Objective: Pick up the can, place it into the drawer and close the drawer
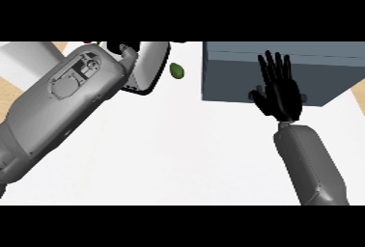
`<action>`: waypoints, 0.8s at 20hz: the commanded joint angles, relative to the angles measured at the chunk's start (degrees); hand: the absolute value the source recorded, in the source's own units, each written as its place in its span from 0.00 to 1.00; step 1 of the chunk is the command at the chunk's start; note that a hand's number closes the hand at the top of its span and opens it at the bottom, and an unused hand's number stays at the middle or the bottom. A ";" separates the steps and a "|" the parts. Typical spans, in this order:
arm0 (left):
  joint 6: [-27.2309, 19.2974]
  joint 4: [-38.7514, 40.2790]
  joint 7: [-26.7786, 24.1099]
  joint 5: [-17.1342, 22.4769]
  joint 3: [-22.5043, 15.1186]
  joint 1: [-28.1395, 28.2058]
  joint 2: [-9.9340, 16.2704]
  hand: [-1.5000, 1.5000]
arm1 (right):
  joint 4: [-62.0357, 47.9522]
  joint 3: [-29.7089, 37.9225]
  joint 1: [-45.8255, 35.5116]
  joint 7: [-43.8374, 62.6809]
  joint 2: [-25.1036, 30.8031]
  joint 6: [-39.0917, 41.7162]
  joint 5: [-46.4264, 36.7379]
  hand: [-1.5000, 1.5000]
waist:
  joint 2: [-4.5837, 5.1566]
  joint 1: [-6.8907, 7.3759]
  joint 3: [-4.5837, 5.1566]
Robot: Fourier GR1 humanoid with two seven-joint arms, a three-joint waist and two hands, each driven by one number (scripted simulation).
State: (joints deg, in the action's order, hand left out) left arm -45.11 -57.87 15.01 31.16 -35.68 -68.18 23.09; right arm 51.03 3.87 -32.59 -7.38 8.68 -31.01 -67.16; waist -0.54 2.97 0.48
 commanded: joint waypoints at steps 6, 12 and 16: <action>-2.55 -10.69 4.54 -2.82 -1.35 7.15 2.92 0.00 | -19.13 4.76 -14.13 1.06 0.56 -7.99 -1.40 0.00 | 1.05 1.19 -0.58; -1.35 -14.35 1.66 -3.67 -0.42 12.03 3.98 0.00 | -25.51 7.34 -19.84 0.73 2.90 -11.14 -0.52 0.00 | 1.69 2.02 -0.58; -2.48 -18.84 3.40 -4.42 -0.49 14.78 5.42 0.00 | -29.16 7.07 -24.58 2.54 2.53 -11.37 -2.14 0.00 | 1.39 2.26 -0.57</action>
State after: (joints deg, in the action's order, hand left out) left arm -45.65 -72.29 17.73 27.79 -35.59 -56.46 28.34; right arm 27.41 9.89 -50.65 -6.12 10.23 -44.49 -68.99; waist 0.10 4.00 0.29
